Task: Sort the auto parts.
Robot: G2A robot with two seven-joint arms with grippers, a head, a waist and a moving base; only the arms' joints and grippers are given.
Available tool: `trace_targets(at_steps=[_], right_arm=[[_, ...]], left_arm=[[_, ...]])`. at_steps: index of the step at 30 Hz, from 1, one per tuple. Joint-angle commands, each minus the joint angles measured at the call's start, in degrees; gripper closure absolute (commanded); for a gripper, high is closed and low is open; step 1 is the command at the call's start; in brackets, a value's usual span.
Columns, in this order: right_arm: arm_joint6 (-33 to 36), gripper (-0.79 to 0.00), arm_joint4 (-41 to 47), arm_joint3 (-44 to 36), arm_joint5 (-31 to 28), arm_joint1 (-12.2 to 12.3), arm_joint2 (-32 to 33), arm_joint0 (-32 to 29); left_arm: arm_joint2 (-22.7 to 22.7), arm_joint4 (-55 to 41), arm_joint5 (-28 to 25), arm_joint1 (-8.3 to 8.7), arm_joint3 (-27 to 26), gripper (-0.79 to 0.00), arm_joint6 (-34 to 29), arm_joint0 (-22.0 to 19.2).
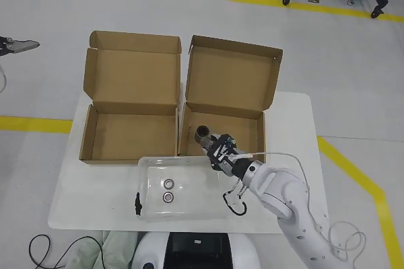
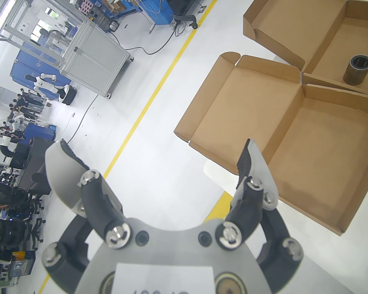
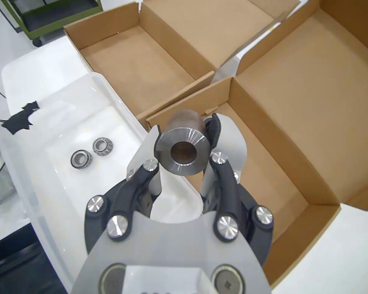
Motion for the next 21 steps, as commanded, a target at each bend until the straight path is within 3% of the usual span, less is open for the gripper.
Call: trace_targets(at_steps=[1,4,21], right_arm=[[2.7,0.0,-0.4,-0.2,1.8,-0.1,-0.3,0.5],[5.2,0.0,-0.4,0.1,3.6,-0.4,-1.4,1.8],[4.2,0.0,0.2,0.8,3.8,-0.6,-2.2,2.9]], left_arm=[[0.0,0.0,0.0,0.0,0.0,-0.785,0.0,0.0],[0.0,0.0,0.0,0.0,0.0,-0.785,0.0,0.0],[0.0,0.0,0.0,0.0,0.0,-0.785,0.0,0.0]])
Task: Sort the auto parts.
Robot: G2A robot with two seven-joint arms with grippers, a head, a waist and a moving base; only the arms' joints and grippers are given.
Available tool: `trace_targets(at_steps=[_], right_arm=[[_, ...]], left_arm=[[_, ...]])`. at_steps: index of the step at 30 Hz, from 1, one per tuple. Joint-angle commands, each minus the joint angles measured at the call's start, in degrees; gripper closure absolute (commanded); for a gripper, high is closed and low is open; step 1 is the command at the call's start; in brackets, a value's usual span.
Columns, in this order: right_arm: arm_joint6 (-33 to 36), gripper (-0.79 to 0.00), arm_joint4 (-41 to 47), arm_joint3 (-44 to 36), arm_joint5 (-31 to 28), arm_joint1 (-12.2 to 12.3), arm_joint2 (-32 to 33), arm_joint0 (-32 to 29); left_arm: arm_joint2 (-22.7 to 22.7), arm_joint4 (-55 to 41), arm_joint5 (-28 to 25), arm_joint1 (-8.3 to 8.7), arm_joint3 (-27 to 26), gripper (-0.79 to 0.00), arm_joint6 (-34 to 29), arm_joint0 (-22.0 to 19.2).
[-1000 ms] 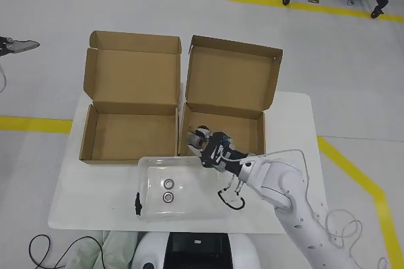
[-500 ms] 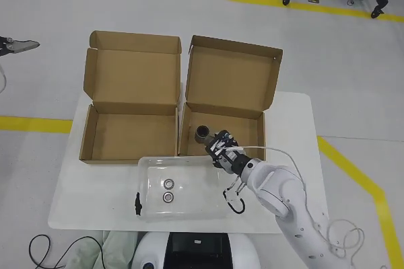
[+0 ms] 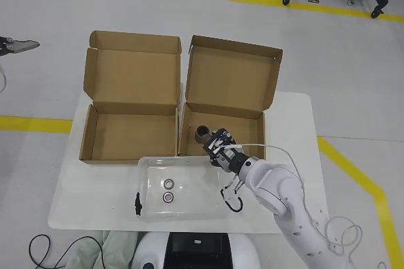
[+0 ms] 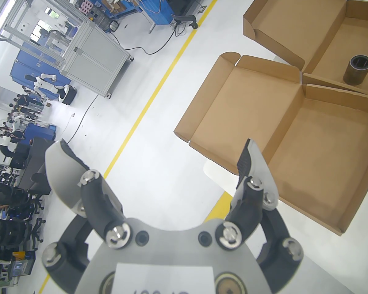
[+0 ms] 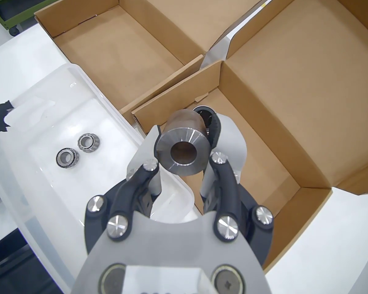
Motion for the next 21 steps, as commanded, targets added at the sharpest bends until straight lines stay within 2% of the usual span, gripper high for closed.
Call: trace_targets(at_steps=[1,14,21], right_arm=[[0.0,0.0,0.0,0.0,0.0,0.0,0.0,0.0],[-1.4,0.0,1.7,2.1,2.0,0.1,1.8,-0.5],[0.0,0.0,3.8,9.2,3.8,-0.5,1.6,4.1]], left_arm=[[0.0,0.0,0.0,0.0,0.0,-0.785,0.0,0.0],[0.0,0.0,0.0,0.0,0.0,-0.785,0.0,0.0],[0.0,0.0,0.0,0.0,0.0,-0.785,0.0,0.0]])
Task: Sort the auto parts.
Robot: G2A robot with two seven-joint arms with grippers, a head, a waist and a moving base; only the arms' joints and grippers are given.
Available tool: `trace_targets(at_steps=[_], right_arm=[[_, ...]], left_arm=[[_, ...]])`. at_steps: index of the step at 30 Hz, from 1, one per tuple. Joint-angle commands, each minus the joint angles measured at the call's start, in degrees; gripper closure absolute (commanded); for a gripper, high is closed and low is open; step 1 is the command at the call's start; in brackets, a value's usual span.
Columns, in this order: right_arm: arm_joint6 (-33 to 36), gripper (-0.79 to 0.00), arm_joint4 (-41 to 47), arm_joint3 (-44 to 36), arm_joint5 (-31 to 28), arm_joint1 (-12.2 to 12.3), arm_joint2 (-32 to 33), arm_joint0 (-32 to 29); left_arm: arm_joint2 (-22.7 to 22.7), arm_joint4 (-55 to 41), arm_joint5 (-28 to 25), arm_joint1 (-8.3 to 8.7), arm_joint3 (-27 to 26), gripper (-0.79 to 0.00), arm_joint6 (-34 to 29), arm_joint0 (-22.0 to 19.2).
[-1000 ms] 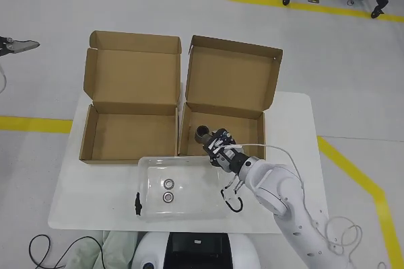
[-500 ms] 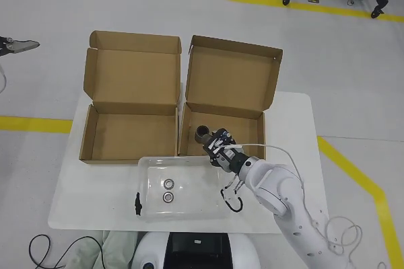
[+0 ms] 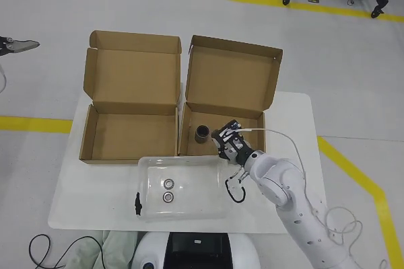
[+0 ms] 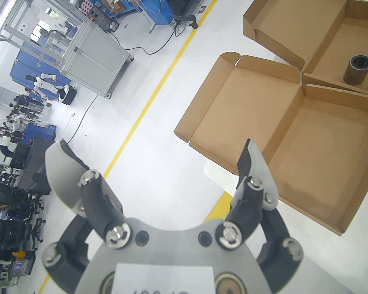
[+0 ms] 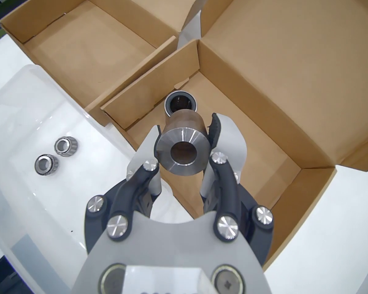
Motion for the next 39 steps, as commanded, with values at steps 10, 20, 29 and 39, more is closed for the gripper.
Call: trace_targets(at_steps=[10,20,29,39], right_arm=[[8.7,0.0,2.5,10.3,5.5,-1.7,-3.2,9.8],[14.1,0.0,5.1,19.6,6.8,-3.5,-7.3,16.3],[14.3,0.0,6.7,26.3,7.2,-5.1,-10.5,20.3],[14.4,-0.182,7.6,30.2,6.8,-6.2,-12.2,22.6]], left_arm=[[0.0,0.0,0.0,0.0,0.0,-0.785,0.0,0.0],[0.0,0.0,0.0,0.0,0.0,-0.785,0.0,0.0],[0.0,0.0,0.0,0.0,0.0,-0.785,0.0,0.0],[0.0,0.0,0.0,0.0,0.0,-0.785,0.0,0.0]])
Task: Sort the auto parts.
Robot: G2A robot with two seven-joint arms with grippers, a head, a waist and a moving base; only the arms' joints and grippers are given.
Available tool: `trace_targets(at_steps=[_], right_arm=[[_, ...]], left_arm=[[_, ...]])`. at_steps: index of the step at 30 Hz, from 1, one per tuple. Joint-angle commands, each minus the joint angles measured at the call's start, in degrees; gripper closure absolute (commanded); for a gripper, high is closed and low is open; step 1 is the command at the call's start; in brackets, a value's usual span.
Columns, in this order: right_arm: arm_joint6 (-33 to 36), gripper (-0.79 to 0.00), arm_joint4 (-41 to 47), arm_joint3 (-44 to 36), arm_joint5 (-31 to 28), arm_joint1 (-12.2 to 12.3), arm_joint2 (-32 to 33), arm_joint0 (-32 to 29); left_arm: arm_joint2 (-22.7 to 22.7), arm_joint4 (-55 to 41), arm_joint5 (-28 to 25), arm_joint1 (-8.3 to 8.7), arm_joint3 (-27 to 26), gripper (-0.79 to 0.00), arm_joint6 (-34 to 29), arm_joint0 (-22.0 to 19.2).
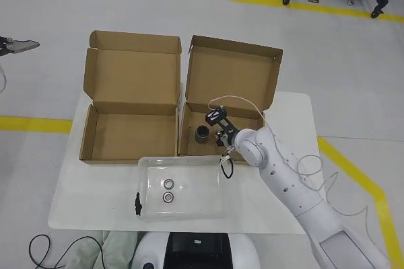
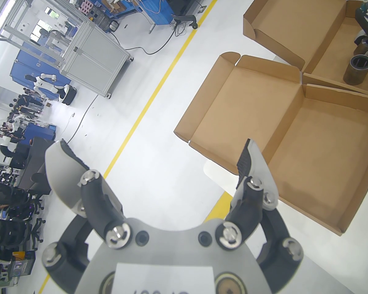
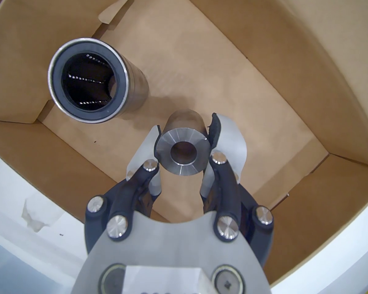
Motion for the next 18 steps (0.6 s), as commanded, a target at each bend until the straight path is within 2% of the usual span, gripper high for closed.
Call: trace_targets(at_steps=[1,6,12,18], right_arm=[[0.0,-0.256,0.0,0.4,-0.1,-0.1,-0.1,0.2],[-0.1,-0.308,-0.2,1.0,0.0,-0.3,-0.1,0.5],[-0.7,-0.311,-0.4,-0.4,-0.4,-0.2,1.0,0.0],[-1.7,-0.311,-0.9,-5.8,-0.8,0.7,4.1,-2.3]], left_arm=[[0.0,0.0,0.0,0.0,0.0,-0.785,0.0,0.0],[0.0,0.0,0.0,0.0,0.0,-0.785,0.0,0.0],[0.0,0.0,0.0,0.0,0.0,-0.785,0.0,0.0],[0.0,0.0,0.0,0.0,0.0,-0.785,0.0,0.0]])
